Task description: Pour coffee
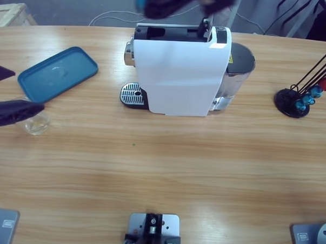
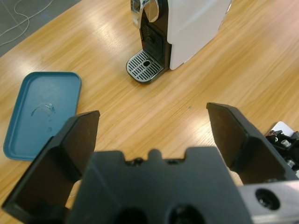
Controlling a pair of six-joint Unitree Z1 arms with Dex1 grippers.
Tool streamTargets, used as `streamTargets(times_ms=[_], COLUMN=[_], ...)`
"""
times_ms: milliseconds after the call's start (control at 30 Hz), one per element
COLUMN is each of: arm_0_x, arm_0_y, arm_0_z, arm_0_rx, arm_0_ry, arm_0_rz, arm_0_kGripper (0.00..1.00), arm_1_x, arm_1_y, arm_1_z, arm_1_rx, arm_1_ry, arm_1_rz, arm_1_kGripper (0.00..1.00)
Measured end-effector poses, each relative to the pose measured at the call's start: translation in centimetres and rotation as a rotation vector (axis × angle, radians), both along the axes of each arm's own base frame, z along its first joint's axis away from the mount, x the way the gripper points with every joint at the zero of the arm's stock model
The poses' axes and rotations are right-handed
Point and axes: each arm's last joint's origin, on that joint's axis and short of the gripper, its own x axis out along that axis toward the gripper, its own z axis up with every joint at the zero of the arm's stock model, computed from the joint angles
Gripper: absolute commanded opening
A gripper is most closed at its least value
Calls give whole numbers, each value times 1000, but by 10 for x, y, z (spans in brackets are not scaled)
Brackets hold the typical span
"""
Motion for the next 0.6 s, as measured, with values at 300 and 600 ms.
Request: streamTargets(times_ms=[300, 600], arm_0_x=[-1, 0], arm_0_y=[2, 1], arm_0_z=[-12, -15], arm_0_rx=[26, 11], arm_0_ry=[18, 11], arm_0_rz=[2, 3], arm_0_kGripper=[996, 996], arm_1_x=[36, 66], arm_1_y=[38, 14], arm_1_z=[-31, -35], arm_1_rx=[-120, -194], arm_1_ry=[-37, -83], arm_1_rz=[-9, -68], arm_1_kGripper=[0, 0])
